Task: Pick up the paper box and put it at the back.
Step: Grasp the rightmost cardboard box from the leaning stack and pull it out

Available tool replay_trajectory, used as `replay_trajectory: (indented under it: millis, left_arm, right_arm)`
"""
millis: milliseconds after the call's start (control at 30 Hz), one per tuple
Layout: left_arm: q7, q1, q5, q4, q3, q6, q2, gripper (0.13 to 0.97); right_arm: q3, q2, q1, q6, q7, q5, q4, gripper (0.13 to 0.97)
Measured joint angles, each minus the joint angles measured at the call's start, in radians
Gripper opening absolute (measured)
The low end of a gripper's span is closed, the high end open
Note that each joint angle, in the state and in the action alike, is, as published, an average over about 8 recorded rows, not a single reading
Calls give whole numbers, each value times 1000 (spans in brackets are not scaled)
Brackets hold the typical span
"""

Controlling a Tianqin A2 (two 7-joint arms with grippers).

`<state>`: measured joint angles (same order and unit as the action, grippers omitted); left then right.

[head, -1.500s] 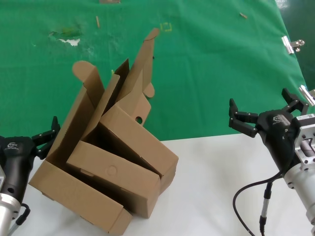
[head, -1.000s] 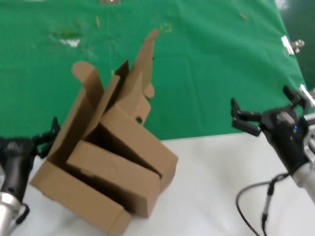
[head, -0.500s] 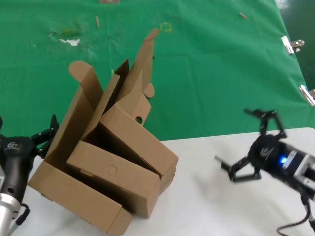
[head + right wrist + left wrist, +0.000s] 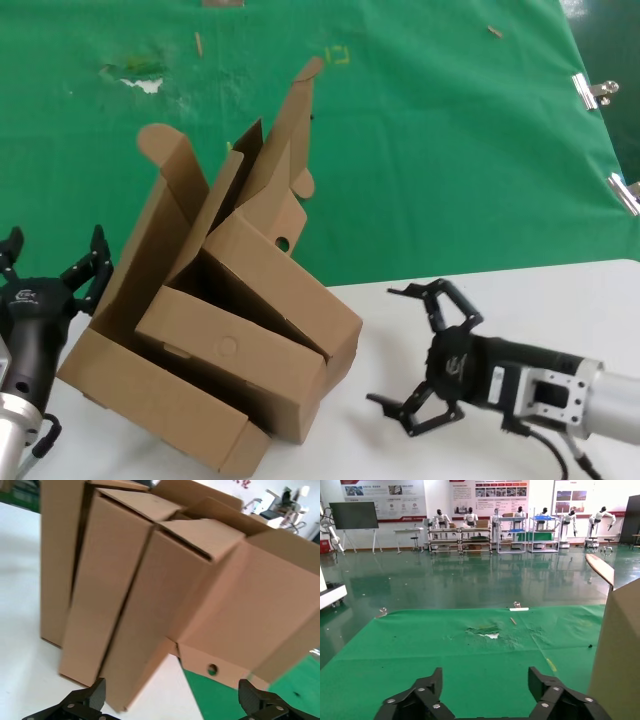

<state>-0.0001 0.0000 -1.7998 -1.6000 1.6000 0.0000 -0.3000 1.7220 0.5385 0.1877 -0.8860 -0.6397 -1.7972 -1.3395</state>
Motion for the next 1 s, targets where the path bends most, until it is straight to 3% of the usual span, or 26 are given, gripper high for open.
replay_trajectory:
  millis: [100,233,433,800,1000]
  left_arm:
    - [0,0,0,0,0,0,0,588]
    - [0,0,0,0,0,0,0,588]
    - [0,0,0,0,0,0,0,430]
    - [0,0,0,0,0,0,0,233]
    - [0,0,0,0,0,0,0,184]
  right_arm:
    - [25,-10,5,-3,-9,7,6,930]
    - [48,-19,9,-6,-16,10,14,892]
    - [70,-22,22,-10,-15,11,20,828]
    - [96,-19,37,-21,-3,7,19,606]
    - [107,-15,39,-27,1,6,15,443]
